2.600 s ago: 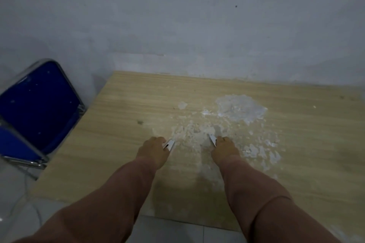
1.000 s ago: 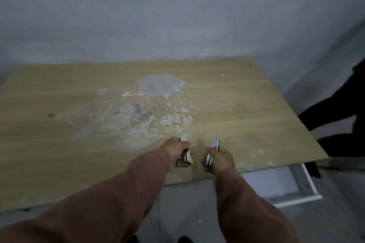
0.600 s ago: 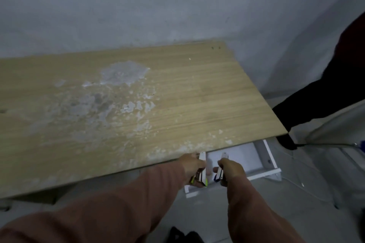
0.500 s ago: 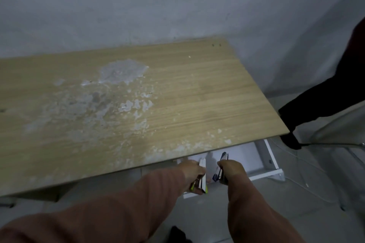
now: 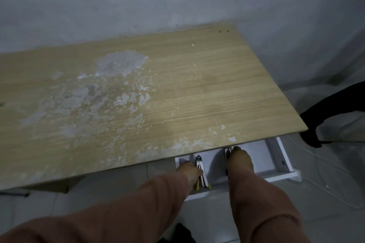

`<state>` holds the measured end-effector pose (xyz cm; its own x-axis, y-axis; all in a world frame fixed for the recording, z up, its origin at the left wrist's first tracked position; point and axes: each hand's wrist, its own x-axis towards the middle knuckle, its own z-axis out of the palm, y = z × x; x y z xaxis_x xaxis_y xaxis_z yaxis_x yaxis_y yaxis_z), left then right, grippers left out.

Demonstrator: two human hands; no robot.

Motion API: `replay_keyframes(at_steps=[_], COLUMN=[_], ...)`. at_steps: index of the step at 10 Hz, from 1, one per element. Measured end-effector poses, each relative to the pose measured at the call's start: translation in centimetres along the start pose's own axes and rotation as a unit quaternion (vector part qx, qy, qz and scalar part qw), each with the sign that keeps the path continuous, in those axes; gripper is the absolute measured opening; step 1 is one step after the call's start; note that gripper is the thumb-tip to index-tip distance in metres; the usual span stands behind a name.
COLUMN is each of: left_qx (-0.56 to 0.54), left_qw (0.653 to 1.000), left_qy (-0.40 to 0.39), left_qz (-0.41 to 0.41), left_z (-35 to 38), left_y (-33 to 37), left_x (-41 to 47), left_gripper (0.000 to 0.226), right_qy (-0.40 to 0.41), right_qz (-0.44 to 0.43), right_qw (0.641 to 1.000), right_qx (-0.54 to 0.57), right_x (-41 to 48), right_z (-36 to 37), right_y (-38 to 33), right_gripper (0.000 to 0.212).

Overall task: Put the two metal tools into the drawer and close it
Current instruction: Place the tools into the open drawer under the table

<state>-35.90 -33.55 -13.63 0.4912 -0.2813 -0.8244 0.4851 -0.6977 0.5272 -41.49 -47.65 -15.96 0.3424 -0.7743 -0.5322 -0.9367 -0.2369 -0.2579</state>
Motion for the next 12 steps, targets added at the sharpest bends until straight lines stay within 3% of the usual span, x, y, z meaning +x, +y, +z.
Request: replay_keyframes(at_steps=[2, 3, 6, 7, 8, 9, 10, 12], left_qx=[0.134, 0.133, 0.160, 0.205, 0.216, 0.272, 0.355, 0.468], left_qw=[0.991, 0.991, 0.984, 0.971, 0.940, 0.847, 0.814, 0.799], left_qy=[-0.002, 0.004, 0.045, 0.043, 0.037, 0.104, 0.154, 0.118], left_qz=[-0.017, -0.022, 0.062, 0.111, 0.262, 0.444, 0.432, 0.358], left_z=[1.6, 2.0, 2.1, 2.4, 2.4, 0.7, -1.4, -3.7], left_y=[1.3, 1.9, 1.6, 1.5, 1.8, 3.3, 4.3, 4.8], left_x=[0.9, 1.1, 0.8, -0.9, -3.0, -3.5, -2.2, 1.0], left_gripper=[0.028, 0.024, 0.047, 0.047, 0.040, 0.039, 0.054, 0.066], right_qy=[0.007, 0.020, 0.110, 0.144, 0.167, 0.184, 0.156, 0.064], right_qz=[-0.061, -0.065, -0.114, -0.083, -0.012, 0.016, 0.080, 0.152], right_qw=[0.997, 0.998, 0.987, 0.981, 0.968, 0.954, 0.933, 0.883], right_qx=[-0.036, -0.015, 0.029, 0.104, 0.185, 0.238, 0.315, 0.441], right_x=[-1.3, -2.7, -5.4, -6.1, -7.2, -8.3, -8.7, -9.1], right_z=[0.3, 0.7, 1.6, 2.0, 1.8, 1.1, 1.4, 1.1], right_y=[1.3, 2.0, 3.8, 3.9, 4.0, 3.7, 3.5, 2.5], right_gripper=[0.029, 0.031, 0.033, 0.033, 0.041, 0.050, 0.059, 0.069])
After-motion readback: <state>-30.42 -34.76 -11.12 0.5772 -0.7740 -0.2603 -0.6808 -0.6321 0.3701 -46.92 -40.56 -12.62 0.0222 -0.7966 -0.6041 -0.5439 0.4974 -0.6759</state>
